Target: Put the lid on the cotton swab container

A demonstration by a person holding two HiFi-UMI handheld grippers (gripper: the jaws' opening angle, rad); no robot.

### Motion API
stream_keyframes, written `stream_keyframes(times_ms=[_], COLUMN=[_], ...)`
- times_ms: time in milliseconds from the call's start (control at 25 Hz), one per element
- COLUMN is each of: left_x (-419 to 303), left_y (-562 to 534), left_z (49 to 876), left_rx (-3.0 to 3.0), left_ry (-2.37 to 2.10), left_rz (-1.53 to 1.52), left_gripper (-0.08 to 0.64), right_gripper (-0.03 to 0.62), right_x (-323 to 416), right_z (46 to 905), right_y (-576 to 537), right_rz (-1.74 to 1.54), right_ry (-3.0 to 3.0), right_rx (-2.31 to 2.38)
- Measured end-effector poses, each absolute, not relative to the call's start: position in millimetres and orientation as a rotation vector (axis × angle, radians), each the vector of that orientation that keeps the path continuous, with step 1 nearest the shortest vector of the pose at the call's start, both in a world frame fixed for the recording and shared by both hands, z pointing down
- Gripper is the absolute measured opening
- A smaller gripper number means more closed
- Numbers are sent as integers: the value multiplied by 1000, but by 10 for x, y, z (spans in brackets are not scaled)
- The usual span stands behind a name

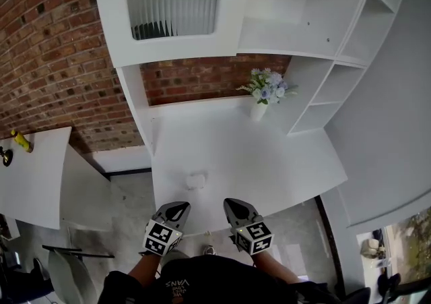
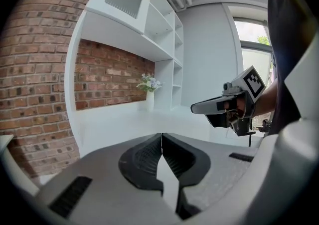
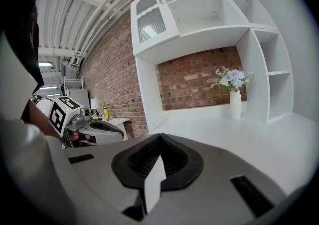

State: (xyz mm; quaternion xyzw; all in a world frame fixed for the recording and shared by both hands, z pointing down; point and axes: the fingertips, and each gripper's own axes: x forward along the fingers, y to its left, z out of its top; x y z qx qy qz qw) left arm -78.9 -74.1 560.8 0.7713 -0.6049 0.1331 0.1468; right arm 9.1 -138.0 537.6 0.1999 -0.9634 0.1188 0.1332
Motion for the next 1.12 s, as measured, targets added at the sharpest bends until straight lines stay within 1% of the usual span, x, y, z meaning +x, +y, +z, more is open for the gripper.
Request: stream_keyframes(times_ms=[360, 1120], left_x=[-665, -739], left_y=[-509, -379], left_z=[5676, 5622], left_rx=[2152, 2100], left_ry=[-1779, -1862], left_rz=[348, 327], left_gripper=[8, 8], right_gripper=[0, -2], right_x=[304, 566], right_z=[5422, 5518], right_y=[-1261, -1319], right_rz=[353, 369], right_ry=[-2800, -2780], right_rx=[549, 588])
